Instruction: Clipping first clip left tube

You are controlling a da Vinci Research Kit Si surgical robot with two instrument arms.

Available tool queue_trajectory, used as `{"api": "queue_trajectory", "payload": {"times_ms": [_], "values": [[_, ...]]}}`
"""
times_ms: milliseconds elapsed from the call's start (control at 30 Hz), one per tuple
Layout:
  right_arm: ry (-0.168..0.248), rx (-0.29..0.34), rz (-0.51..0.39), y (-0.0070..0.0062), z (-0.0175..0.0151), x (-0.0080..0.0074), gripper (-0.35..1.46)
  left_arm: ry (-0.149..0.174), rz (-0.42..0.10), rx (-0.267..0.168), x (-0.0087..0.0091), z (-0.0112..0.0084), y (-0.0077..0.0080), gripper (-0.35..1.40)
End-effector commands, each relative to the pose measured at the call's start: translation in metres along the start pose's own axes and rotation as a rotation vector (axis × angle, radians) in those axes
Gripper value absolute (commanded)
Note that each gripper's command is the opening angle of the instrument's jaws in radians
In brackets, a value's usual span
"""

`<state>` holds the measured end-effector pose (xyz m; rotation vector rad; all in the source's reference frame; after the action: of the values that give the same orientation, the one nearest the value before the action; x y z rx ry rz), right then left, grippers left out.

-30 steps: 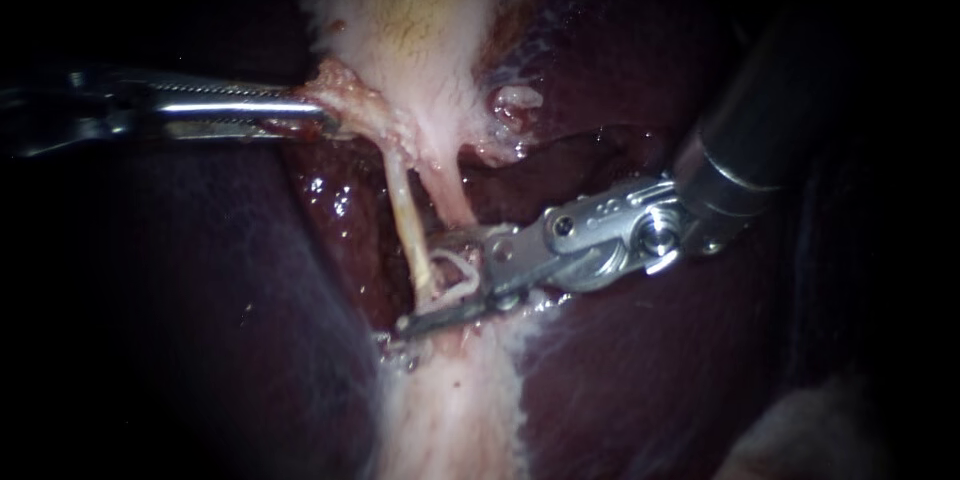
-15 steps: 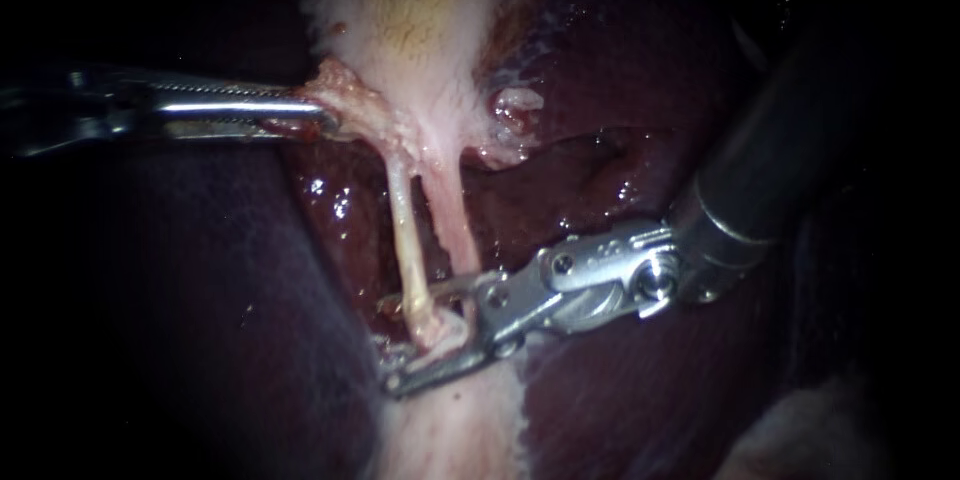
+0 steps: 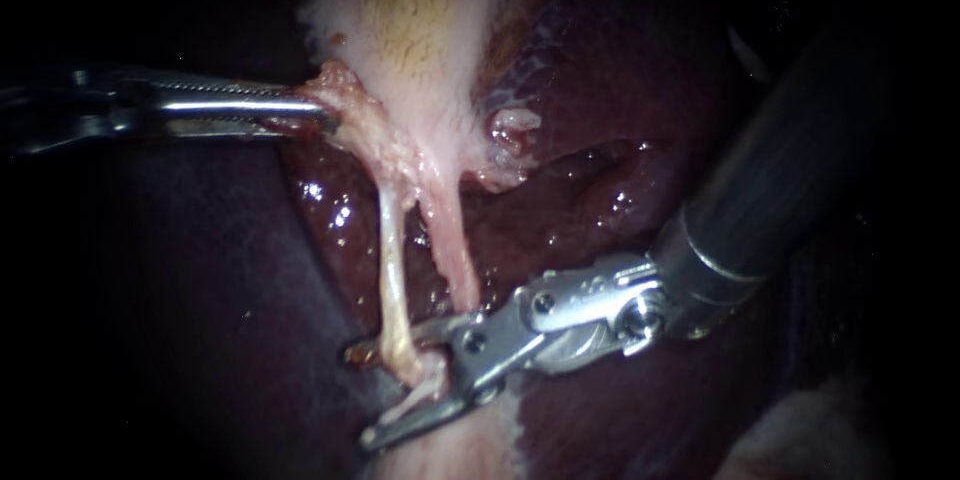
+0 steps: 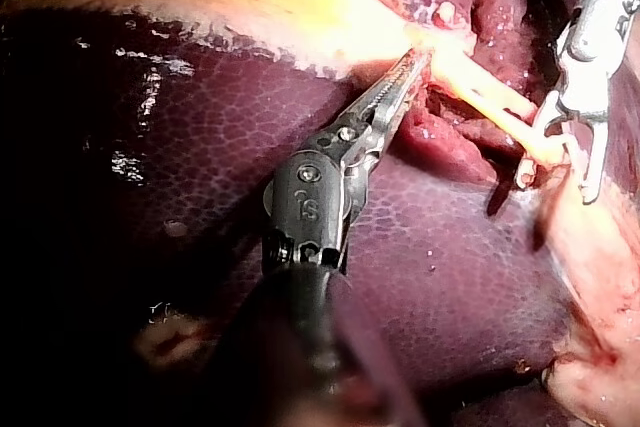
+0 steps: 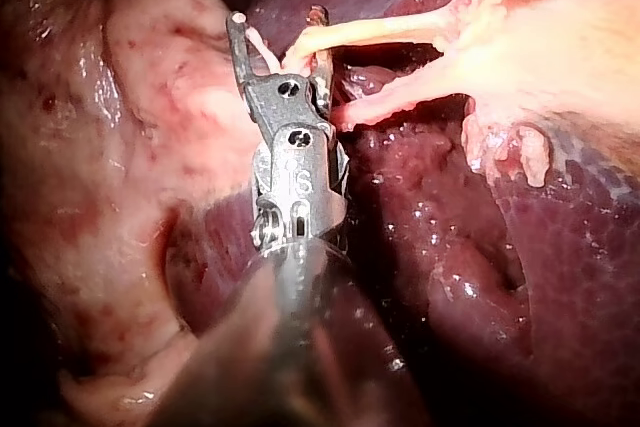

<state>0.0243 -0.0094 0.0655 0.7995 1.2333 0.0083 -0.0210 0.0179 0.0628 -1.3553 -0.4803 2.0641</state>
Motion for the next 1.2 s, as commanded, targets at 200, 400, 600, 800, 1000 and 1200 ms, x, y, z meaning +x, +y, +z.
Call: {"api": "queue_trajectory", "payload": {"times_ms": [200, 400, 600, 800, 1000, 1200], "values": [[0.003, -0.015, 0.026, 0.0005, -0.0003, -0.0002, 0.43, 0.001, 0.0, 0.0, 0.0, 0.0, 0.0, -0.35], [0.005, -0.015, 0.069, 0.0006, -0.0006, 0.0001, 0.38, 0.001, 0.0, 0.0, 0.0, 0.0, 0.0, -0.35], [0.01, -0.023, 0.114, 0.0009, -0.0011, 0.0006, 0.33, 0.0, 0.0, 0.0, 0.0, 0.0, 0.0, -0.35], [0.012, -0.023, 0.145, 0.0012, -0.0014, 0.0007, 0.25, 0.0, 0.0, 0.0, 0.0, 0.0, 0.0, -0.35], [0.012, -0.022, 0.174, 0.0011, -0.0016, 0.0006, -0.06, 0.001, 0.0, 0.0, 0.0, 0.0, 0.0, -0.35], [0.012, -0.022, 0.299, 0.0009, -0.0019, 0.0006, -0.35, 0.0, 0.0, 0.0, -0.0001, 0.0, 0.0, -0.35]]}}
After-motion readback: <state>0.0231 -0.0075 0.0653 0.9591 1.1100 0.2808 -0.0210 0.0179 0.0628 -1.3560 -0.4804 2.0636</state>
